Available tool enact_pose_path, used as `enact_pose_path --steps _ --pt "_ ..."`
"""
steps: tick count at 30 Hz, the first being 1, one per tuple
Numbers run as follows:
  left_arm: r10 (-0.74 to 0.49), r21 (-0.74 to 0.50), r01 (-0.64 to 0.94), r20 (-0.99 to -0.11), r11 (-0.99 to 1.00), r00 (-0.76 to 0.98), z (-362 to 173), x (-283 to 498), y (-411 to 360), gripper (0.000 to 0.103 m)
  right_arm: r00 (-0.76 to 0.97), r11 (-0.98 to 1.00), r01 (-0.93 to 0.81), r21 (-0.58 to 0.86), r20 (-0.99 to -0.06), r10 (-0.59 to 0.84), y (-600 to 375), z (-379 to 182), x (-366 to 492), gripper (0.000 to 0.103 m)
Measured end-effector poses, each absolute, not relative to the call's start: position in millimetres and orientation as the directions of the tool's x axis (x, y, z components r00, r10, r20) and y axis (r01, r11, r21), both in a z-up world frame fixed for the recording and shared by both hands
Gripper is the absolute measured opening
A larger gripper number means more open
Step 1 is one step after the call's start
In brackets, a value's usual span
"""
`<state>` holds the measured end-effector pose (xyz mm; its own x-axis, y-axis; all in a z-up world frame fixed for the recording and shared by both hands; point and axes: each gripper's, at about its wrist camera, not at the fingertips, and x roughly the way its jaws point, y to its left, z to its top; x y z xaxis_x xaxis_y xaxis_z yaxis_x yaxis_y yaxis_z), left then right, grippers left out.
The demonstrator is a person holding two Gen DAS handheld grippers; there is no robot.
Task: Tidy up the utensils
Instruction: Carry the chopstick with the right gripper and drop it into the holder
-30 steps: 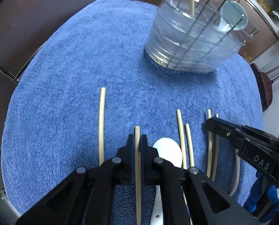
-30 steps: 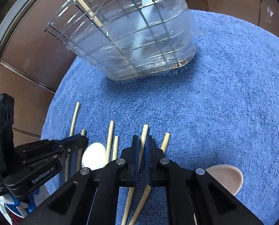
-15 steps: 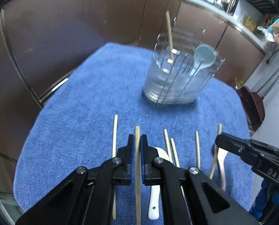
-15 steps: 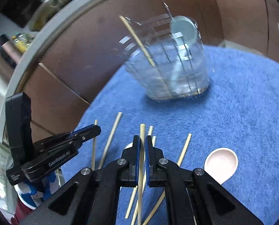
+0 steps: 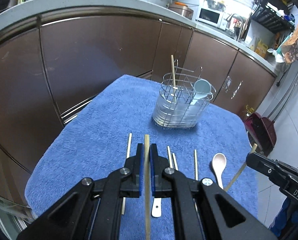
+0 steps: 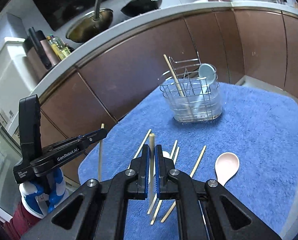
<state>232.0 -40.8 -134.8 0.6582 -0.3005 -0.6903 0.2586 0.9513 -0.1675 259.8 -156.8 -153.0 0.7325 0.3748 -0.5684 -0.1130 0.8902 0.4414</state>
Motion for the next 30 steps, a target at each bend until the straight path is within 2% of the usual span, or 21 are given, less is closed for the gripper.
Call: enact_pose_path --steps 16,22,30 --pt "-0.312 -0.201 0.238 -0.586 0.950 0.748 -89.5 206.0 -25.1 0.005 0.804 0.903 -0.171 0.394 -0.474 0.359 -151.2 -108.9 216.9 0.005" --pt "-0.301 -0.216 0.220 -0.507 0.951 0.808 -59.4 217.3 -27.8 0.005 0.840 0.914 -0.194 0.356 -0.421 0.342 -158.2 -80.4 220.5 0.005" --pt "-0.326 -0.292 0.224 -0.371 0.930 0.869 -15.6 261.5 -47.8 0.005 0.891 0.930 -0.202 0.307 -0.337 0.304 -185.6 -41.2 252.3 0.005"
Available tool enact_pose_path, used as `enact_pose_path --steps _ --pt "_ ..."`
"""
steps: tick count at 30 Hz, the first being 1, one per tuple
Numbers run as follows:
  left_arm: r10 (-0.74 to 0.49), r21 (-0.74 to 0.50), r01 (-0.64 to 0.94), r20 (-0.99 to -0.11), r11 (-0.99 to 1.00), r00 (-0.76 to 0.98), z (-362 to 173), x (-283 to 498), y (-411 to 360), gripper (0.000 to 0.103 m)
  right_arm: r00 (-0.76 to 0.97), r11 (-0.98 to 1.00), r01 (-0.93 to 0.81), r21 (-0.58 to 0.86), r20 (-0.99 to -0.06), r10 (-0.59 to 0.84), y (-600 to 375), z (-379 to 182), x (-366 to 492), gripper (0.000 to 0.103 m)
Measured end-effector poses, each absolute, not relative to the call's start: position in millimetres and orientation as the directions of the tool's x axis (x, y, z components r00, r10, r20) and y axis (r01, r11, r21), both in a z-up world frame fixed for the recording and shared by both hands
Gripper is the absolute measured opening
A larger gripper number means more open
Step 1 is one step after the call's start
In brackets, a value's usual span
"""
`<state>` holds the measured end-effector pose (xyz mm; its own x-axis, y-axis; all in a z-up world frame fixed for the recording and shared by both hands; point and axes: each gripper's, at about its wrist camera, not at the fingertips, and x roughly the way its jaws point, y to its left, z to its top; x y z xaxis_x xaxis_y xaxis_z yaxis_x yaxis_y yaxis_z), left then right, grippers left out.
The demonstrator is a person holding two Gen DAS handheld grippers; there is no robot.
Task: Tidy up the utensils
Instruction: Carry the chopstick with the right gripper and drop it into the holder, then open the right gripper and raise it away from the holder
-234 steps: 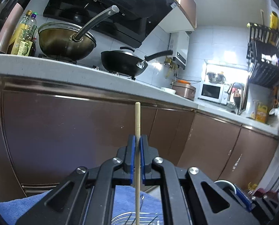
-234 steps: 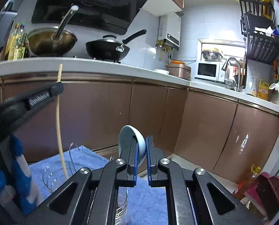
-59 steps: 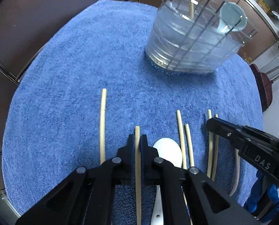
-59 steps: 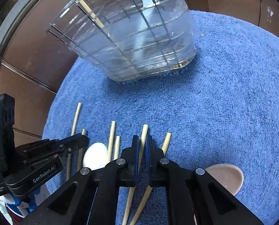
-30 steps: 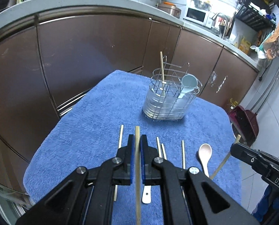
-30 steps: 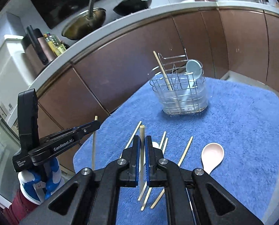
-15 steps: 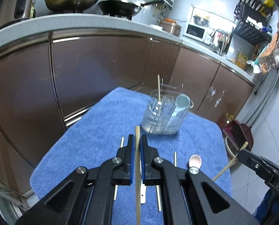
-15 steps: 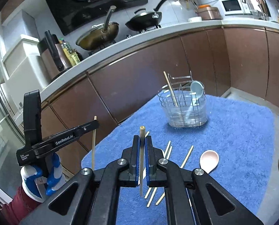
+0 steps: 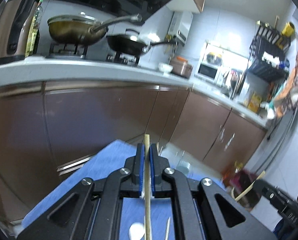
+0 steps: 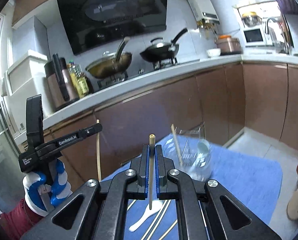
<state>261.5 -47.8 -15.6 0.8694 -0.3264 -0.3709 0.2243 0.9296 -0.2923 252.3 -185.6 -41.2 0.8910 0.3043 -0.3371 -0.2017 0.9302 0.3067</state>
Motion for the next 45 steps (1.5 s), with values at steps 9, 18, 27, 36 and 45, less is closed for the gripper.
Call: enact_pose_path --steps 9,18,27,36,45 --pt "-0.285 -0.409 0.186 -0.196 0.894 0.938 14.6 331.1 -78.5 0.005 0.944 0.948 -0.172 0.269 -0.229 0.237 -221.5 -17.3 308.6 0.005" --pt "-0.184 -0.390 0.102 -0.178 0.915 0.967 -15.8 391.9 -115.3 0.005 0.946 0.960 -0.150 0.235 -0.249 0.209 -231.4 -46.8 375.9 0.005" --pt "-0.131 -0.375 0.042 -0.215 0.926 0.968 -64.7 425.4 -139.9 0.005 0.933 0.962 -0.133 0.237 -0.298 0.202 -236.3 -86.7 409.5 0.005" --pt "-0.088 -0.342 0.004 -0.230 0.940 0.969 -103.9 430.7 -153.5 0.005 0.910 0.969 -0.120 0.218 -0.366 0.195 -230.7 -116.2 417.3 0.005" --pt "-0.158 -0.308 0.078 -0.243 0.948 0.957 -95.8 407.9 -147.6 0.023 0.904 0.970 -0.090 0.228 -0.389 0.175 -232.8 -114.4 407.6 0.014"
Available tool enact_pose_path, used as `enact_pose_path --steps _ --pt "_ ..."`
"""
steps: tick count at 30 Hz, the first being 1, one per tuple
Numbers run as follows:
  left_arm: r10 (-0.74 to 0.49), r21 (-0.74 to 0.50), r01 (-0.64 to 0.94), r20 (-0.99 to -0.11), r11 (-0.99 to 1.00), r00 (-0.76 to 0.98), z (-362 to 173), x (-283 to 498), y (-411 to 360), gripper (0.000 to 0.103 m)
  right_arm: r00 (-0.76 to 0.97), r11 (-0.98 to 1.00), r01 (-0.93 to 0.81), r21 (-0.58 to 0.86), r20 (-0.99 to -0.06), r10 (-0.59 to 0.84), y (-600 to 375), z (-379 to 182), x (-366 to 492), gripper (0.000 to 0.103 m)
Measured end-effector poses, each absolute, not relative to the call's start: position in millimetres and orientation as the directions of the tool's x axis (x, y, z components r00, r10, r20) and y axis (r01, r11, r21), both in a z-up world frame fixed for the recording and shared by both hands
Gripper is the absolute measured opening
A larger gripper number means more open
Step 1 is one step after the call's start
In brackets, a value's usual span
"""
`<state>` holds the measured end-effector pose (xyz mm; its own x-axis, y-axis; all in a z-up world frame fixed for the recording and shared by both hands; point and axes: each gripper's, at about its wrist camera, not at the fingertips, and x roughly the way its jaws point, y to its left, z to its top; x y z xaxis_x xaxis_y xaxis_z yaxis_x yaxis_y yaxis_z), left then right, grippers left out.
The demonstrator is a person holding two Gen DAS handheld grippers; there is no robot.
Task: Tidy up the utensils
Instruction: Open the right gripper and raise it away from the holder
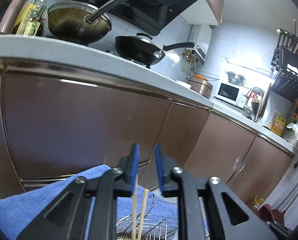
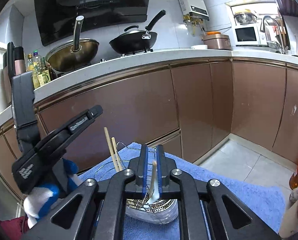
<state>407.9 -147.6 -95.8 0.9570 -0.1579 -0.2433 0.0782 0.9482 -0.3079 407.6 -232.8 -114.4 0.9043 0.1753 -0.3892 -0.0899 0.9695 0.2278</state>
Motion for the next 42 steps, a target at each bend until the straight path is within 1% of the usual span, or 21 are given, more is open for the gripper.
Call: enact_pose_path --steps 2,4,5,6,11,18,21,24,27,29,32,37,39,42 --pt "-0.158 -0.297 0.085 -0.232 0.951 0.960 -85.7 398.2 -143.2 0.029 0.909 0.970 -0.081 0.229 -0.381 0.166 -233.9 -108.4 399.7 0.025" --pt "-0.157 -0.283 0.091 -0.221 0.955 0.963 -72.5 383.8 -136.8 0.037 0.915 0.969 -0.075 0.233 -0.370 0.160 -234.2 -100.7 390.3 0.027" --pt "-0.154 -0.277 0.091 -0.215 0.957 0.964 -65.1 375.4 -133.1 0.043 0.920 0.970 -0.073 0.231 -0.361 0.155 -233.8 -94.2 382.3 0.029" --pt "-0.151 -0.272 0.092 -0.206 0.958 0.967 -58.7 367.5 -129.5 0.046 0.923 0.971 -0.072 0.228 -0.354 0.151 -233.3 -89.2 376.2 0.030" --pt "-0.147 -0.256 0.101 -0.167 0.961 0.975 -25.4 322.5 -108.9 0.051 0.942 0.974 -0.069 0.217 -0.307 0.135 -231.0 -59.2 338.7 0.038" --pt "-0.136 -0.244 0.101 -0.134 0.964 0.982 13.6 250.2 -71.1 0.055 0.965 0.975 -0.066 0.210 -0.234 0.115 -226.9 -20.6 277.2 0.047" --pt "-0.128 -0.239 0.096 -0.122 0.966 0.984 22.0 223.9 -58.3 0.056 0.974 0.977 -0.060 0.206 -0.203 0.103 -224.2 -9.4 251.7 0.052" --pt "-0.112 -0.209 0.090 -0.100 0.974 0.989 30.4 194.1 -46.9 0.058 0.980 0.979 -0.052 0.197 -0.180 0.088 -219.9 -0.1 229.4 0.060" --pt "-0.102 -0.190 0.086 -0.078 0.978 0.992 36.6 169.3 -37.9 0.062 0.985 0.983 -0.039 0.181 -0.158 0.068 -212.8 7.1 208.7 0.070" --pt "-0.094 -0.184 0.081 -0.064 0.980 0.994 40.8 155.4 -32.6 0.063 0.989 0.985 -0.031 0.171 -0.138 0.055 -208.6 11.2 194.9 0.084" --pt "-0.083 -0.175 0.077 -0.028 0.982 0.996 46.9 129.5 -23.3 0.064 0.992 0.987 -0.028 0.158 -0.114 0.046 -201.6 17.6 177.8 0.095" --pt "-0.074 -0.184 0.074 0.012 0.980 0.997 56.3 93.9 -5.3 0.064 0.996 0.989 -0.013 0.146 -0.088 0.026 -192.7 21.3 149.5 0.102" --pt "-0.075 -0.207 0.078 0.023 0.975 0.997 58.9 81.5 3.7 0.064 0.997 0.988 -0.012 0.151 -0.075 0.023 -190.1 21.4 138.3 0.103" --pt "-0.090 -0.229 0.090 0.013 0.969 0.996 59.3 68.6 17.5 0.064 0.999 0.989 -0.013 0.145 -0.044 0.020 -185.5 19.8 124.1 0.103"
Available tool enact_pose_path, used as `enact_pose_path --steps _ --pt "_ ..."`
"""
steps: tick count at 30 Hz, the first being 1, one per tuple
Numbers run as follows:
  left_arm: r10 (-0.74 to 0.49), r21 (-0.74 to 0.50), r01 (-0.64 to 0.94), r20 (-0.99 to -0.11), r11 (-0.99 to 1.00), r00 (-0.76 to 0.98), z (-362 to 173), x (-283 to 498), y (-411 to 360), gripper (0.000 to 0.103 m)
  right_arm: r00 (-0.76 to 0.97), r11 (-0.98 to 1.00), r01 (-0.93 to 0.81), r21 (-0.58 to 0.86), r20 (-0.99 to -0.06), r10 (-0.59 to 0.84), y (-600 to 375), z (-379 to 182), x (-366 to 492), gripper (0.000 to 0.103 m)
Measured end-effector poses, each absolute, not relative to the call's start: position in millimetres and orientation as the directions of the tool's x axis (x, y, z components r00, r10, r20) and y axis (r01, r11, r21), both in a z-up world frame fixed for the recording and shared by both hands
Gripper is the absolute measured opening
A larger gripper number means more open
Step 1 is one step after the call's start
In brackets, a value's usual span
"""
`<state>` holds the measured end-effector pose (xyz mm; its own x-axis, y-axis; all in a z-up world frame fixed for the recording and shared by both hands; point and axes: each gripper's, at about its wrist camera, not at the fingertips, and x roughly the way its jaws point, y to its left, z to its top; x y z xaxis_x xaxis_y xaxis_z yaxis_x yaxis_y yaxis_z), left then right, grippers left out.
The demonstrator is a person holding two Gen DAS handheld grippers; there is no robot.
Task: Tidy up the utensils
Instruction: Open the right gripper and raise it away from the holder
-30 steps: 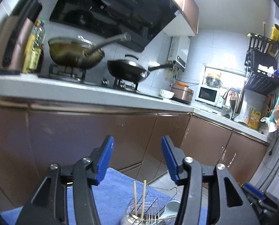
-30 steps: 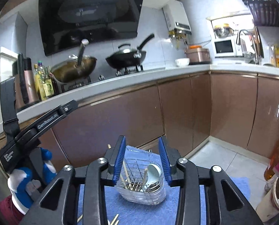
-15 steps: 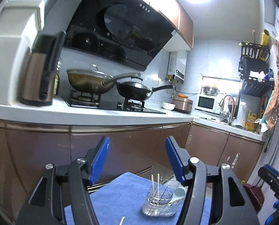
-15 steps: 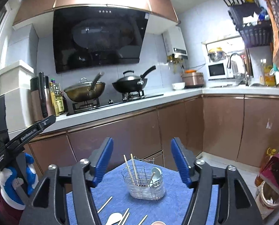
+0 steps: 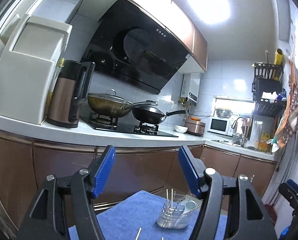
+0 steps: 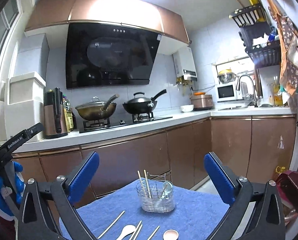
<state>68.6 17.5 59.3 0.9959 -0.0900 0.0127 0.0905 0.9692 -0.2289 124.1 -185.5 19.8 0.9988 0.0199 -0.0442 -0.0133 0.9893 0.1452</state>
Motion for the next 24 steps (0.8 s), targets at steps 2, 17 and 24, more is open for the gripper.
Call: enact_pose_path --steps 2,17,24 --pt "-0.098 -0.228 0.096 0.004 0.969 0.995 58.7 61.5 23.2 0.064 0.999 0.991 -0.008 0.130 -0.031 0.012 -181.1 18.1 115.6 0.103" --pt "-0.111 -0.212 0.082 -0.127 0.974 0.986 28.5 46.3 47.2 0.064 0.996 0.984 -0.093 0.154 0.015 0.092 -162.9 6.3 88.1 0.103" --pt "-0.185 -0.207 0.130 -0.274 0.970 0.944 -7.4 71.8 35.6 0.064 0.992 0.976 -0.074 0.205 -0.088 0.093 -175.0 -11.3 102.7 0.103"
